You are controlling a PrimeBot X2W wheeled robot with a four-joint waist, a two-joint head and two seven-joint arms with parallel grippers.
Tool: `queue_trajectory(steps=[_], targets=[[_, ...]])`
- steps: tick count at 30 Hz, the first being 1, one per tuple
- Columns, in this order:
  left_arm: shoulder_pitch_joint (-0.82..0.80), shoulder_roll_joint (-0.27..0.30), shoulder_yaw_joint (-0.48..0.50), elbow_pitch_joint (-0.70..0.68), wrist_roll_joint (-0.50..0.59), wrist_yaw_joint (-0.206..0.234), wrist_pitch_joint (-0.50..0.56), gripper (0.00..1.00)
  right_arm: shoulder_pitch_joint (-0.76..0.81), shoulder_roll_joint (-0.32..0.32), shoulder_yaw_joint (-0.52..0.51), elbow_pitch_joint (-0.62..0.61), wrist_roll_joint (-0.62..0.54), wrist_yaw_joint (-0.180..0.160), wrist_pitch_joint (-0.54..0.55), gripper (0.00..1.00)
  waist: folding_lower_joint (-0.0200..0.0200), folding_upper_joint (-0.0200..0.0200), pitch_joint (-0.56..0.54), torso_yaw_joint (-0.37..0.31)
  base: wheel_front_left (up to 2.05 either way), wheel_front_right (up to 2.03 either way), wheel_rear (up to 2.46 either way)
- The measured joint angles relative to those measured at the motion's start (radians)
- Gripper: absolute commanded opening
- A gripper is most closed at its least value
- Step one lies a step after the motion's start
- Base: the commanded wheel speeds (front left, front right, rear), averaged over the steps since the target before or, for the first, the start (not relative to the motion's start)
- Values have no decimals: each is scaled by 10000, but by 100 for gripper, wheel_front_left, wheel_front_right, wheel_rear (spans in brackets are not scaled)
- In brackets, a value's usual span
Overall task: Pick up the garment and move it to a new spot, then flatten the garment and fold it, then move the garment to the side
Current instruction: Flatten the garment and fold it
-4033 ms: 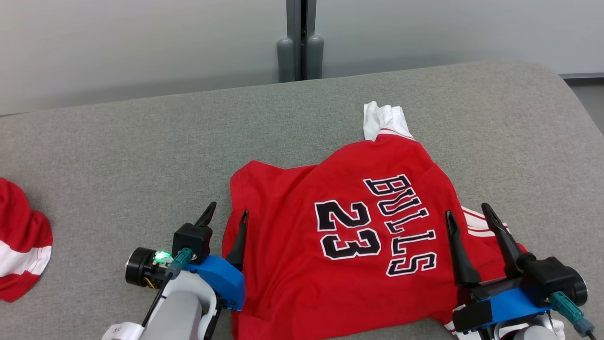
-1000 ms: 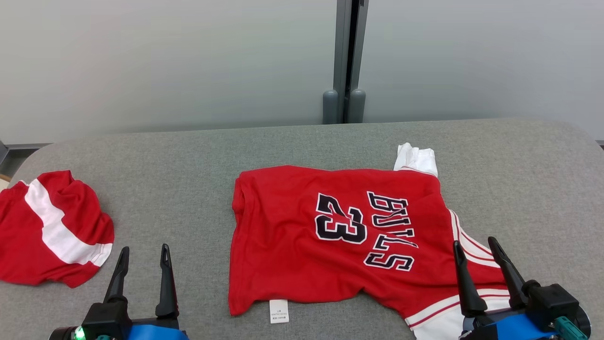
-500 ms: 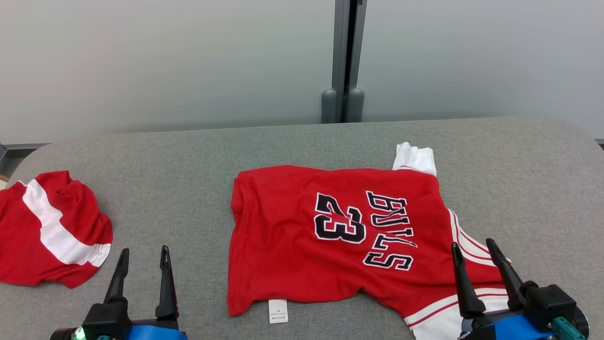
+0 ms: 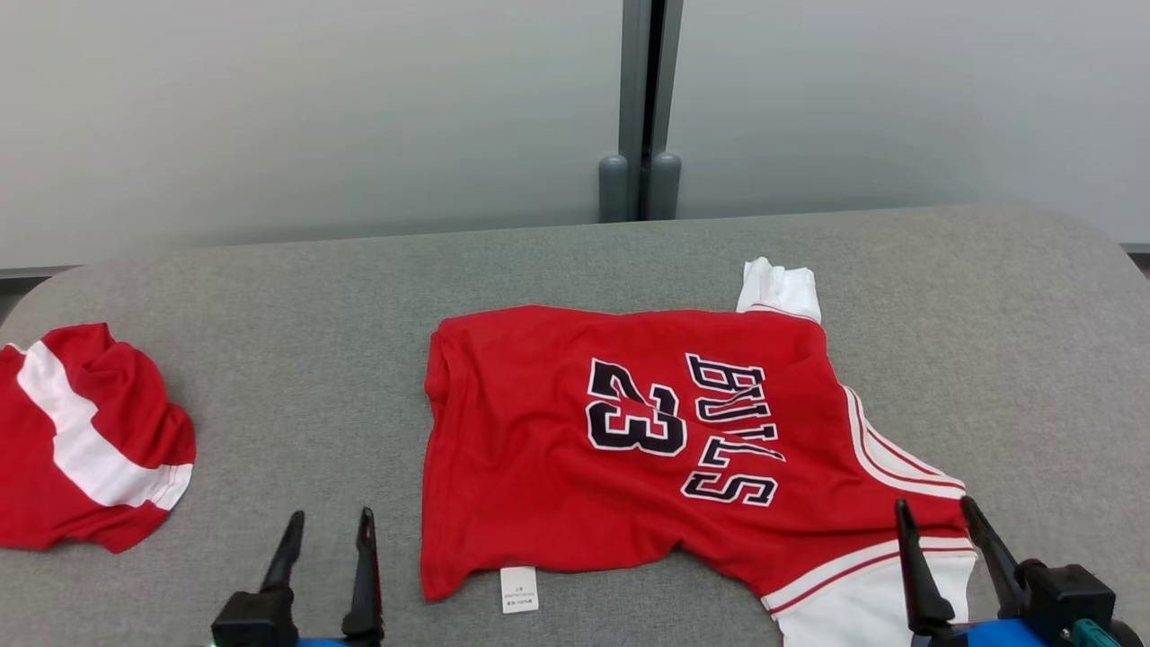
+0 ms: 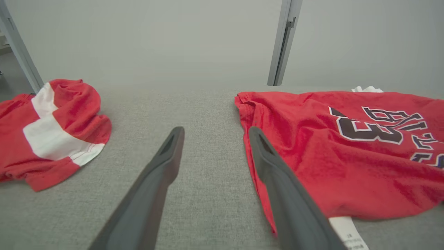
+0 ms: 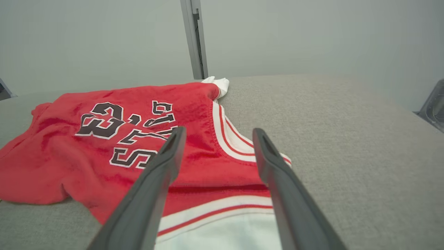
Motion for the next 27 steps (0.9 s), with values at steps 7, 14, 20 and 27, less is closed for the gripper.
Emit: queue_trajectory(steps=[7, 14, 20, 27], targets=[[-316, -63, -608, 1432, -324, -240, -2, 100, 25, -44, -393, 1191, -29, 0, 2, 100, 0, 0, 277, -275, 0, 0, 0], [-615, -81, -1143, 2474, -732, -313, -2, 100, 24, -36, -497, 2153, 21, 0, 2, 100, 2, 0, 576, -504, 0, 0, 0], [-744, -82, -1383, 2926, -1202, -293, -2, 100, 39, -29, -525, 2539, 125, 0, 2, 100, 1, 1, 726, -572, 0, 0, 0], [-778, -82, -1864, 2890, -1720, -355, -2, 100, 79, -23, -230, 2654, 522, 0, 0, 100, 2, 1, 812, -586, 0, 0, 0]])
